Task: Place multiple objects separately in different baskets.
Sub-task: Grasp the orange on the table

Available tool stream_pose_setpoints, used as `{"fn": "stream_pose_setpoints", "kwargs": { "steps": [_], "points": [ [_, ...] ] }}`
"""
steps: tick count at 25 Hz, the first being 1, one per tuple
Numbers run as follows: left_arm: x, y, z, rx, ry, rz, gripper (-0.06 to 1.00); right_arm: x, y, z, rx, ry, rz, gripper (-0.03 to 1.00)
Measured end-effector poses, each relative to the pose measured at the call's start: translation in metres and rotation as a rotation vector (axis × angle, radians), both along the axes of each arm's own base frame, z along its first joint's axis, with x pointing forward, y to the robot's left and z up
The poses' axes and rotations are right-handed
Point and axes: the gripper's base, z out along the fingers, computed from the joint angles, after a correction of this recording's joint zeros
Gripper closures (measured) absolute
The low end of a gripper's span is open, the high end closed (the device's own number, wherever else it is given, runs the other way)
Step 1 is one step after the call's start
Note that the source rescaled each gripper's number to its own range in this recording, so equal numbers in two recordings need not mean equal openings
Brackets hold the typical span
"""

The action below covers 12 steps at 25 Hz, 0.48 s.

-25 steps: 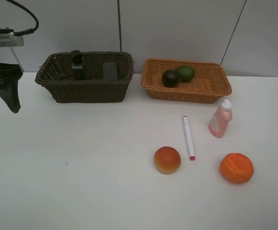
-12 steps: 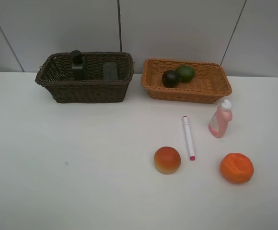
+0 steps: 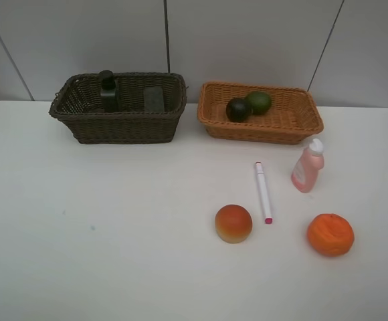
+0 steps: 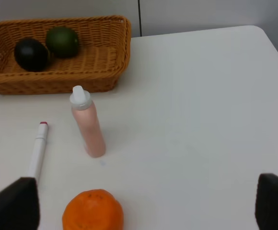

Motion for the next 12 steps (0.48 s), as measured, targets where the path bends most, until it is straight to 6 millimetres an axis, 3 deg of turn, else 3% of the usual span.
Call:
{"fn": "stream_pose_setpoints", "kwargs": {
  "steps": [12],
  "points": [
    [0.0073,-0.0058,-0.0040,-0.061,-0.031,-0.029,-0.04,0.0000,0.0000,0.0000,0.000,0.000,0.000,-0.03]
  ]
}}
